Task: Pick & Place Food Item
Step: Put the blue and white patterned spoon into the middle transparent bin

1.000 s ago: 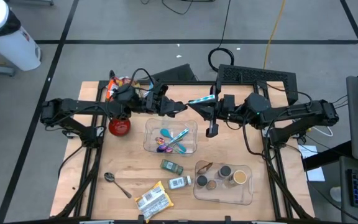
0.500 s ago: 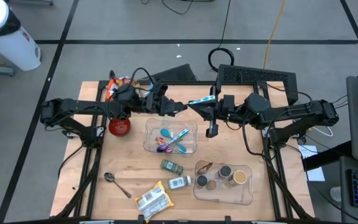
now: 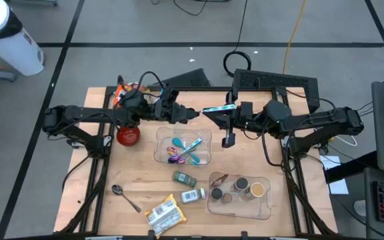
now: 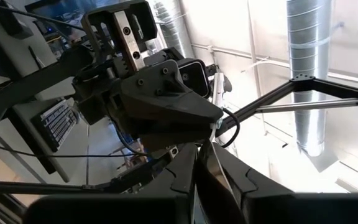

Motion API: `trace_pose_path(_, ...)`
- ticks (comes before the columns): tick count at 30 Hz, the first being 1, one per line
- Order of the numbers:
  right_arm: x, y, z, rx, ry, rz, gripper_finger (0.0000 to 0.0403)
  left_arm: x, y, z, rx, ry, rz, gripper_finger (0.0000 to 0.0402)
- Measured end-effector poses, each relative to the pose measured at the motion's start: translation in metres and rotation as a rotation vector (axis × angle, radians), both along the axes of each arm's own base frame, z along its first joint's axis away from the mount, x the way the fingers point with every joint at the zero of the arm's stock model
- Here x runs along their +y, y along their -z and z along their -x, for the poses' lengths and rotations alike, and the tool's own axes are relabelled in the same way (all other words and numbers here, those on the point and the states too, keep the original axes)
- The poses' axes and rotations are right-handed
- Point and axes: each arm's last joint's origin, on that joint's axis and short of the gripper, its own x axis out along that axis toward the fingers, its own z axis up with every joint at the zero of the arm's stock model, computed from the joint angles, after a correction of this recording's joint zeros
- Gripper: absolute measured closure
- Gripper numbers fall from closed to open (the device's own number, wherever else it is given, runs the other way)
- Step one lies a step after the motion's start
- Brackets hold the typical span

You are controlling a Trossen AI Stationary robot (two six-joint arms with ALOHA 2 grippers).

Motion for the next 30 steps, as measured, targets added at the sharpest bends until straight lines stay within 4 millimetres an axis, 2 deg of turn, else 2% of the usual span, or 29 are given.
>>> trace_pose_path(6,0.000,-0.001,0.000,-0.015,-0.004,-0.013,0.0370,0.000,0.001,-0.001,-0.001,-0.008,-0.020,0.0380)
trace_pose_path(17,-0.007,-0.003,0.003,-0.032,-0.034,-0.150,0.0244,0.003,0.002,-0.001,-0.008,-0.042,-0.066,0.0380)
trace_pose_path(23,-0.010,-0.018,0.028,-0.038,0.009,-0.077,0.0192,0.009,-0.010,0.012,-0.052,-0.073,-0.118,0.0380)
trace_pose_path(30,-0.015,-0.035,0.070,-0.019,0.087,-0.078,0.0172,0.016,-0.029,0.044,-0.026,-0.120,-0.220,0.0380)
